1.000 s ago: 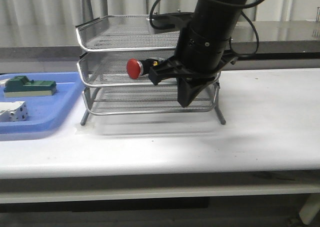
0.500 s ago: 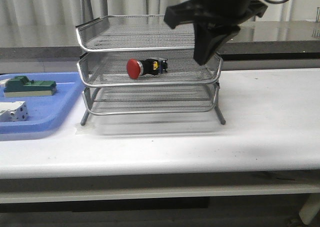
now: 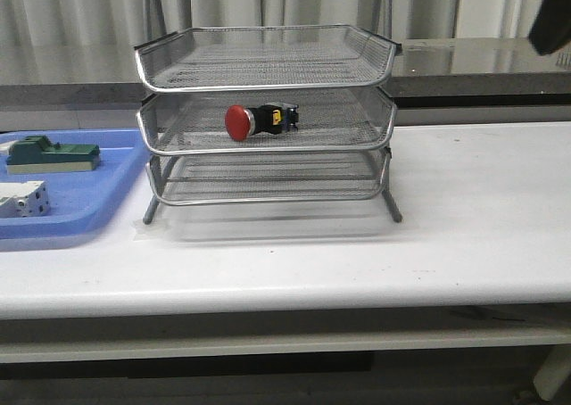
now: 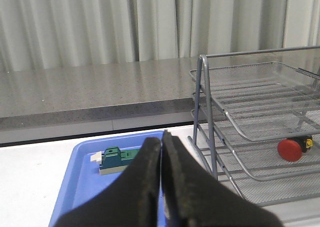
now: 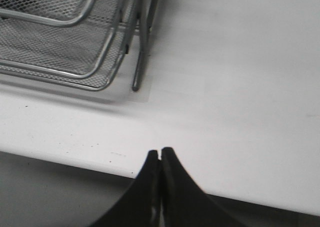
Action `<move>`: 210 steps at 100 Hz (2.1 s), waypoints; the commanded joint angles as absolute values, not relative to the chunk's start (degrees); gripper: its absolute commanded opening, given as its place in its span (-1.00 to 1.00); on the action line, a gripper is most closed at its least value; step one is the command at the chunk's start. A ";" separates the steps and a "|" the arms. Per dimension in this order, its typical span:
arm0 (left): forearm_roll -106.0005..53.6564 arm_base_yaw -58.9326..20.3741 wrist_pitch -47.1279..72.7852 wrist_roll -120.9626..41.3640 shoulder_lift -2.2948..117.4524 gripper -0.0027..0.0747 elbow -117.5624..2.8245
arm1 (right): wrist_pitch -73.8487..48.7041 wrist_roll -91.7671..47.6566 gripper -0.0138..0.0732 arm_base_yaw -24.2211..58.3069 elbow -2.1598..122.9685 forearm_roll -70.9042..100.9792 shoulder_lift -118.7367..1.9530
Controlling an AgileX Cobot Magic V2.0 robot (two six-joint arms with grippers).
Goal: Place button on rack with both arms
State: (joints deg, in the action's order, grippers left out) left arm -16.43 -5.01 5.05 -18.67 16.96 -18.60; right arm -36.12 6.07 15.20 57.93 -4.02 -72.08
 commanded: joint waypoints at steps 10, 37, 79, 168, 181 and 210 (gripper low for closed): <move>-17.06 -4.73 0.64 -18.15 17.42 -0.92 -20.09 | -26.75 8.07 -0.84 12.19 49.43 -4.87 -58.55; -17.06 -4.73 0.64 -18.15 17.42 -0.92 -20.09 | -19.08 8.25 -0.82 11.62 35.41 -4.87 -40.17; -17.06 -4.73 0.64 -18.15 17.42 -0.92 -20.09 | -19.72 8.25 -0.82 11.62 31.70 -4.87 -28.45; -17.06 -4.73 0.64 -18.15 17.42 -0.92 -20.09 | -2.31 8.25 -0.82 6.93 12.33 -5.55 -14.49; -17.06 -4.73 0.64 -18.15 17.42 -0.92 -20.09 | 2.50 8.25 -0.82 4.45 5.94 -4.36 -9.48; -17.06 -4.73 0.64 -18.15 17.42 -0.92 -20.09 | 1.95 7.95 -0.82 4.30 -0.68 -4.31 -0.10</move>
State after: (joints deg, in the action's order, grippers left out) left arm -16.43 -5.01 5.05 -18.67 16.96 -18.60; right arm -2.08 8.23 4.55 -1.35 -4.40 -1.47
